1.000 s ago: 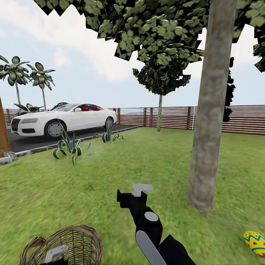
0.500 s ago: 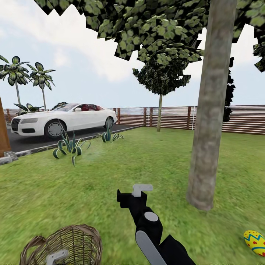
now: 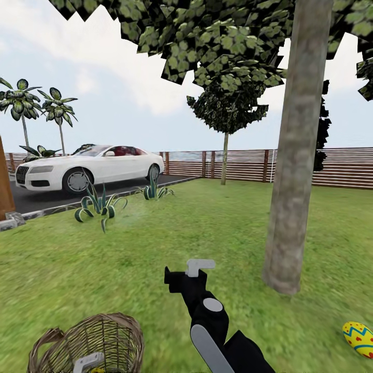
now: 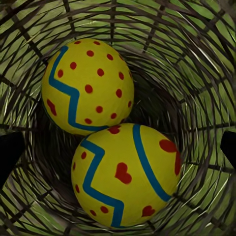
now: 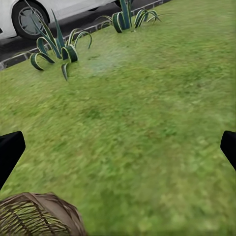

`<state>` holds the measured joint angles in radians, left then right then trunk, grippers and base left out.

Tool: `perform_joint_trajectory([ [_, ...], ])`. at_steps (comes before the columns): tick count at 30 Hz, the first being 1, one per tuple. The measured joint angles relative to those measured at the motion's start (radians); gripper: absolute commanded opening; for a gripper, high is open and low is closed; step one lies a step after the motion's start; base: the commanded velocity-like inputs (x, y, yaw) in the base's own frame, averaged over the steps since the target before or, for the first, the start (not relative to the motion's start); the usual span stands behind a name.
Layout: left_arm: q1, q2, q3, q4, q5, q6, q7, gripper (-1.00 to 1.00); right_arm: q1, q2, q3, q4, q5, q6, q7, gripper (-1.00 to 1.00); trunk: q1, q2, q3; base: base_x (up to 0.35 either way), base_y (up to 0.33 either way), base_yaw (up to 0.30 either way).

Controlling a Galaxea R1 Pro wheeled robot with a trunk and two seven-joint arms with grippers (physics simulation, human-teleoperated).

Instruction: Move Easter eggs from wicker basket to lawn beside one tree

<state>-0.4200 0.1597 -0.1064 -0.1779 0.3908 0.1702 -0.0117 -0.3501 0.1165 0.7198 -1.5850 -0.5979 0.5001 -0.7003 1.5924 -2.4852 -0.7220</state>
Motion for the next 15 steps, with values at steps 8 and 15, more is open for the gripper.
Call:
perform_joint_trajectory([
  [8, 0.000, -0.005, 0.000, 0.000, -0.001, -0.002, 0.001, 1.00, 0.000, 0.000, 0.001, 0.000, 0.000, 0.000, 0.000, 1.00, 0.009, -0.015, -0.014, 0.000, 0.000, 0.000],
  [15, 0.000, -0.006, -0.001, 0.000, -0.002, -0.009, 0.002, 1.00, 0.000, 0.001, 0.001, 0.000, 0.000, 0.000, 0.000, 1.00, 0.009, -0.015, -0.014, 0.000, 0.000, 0.000],
])
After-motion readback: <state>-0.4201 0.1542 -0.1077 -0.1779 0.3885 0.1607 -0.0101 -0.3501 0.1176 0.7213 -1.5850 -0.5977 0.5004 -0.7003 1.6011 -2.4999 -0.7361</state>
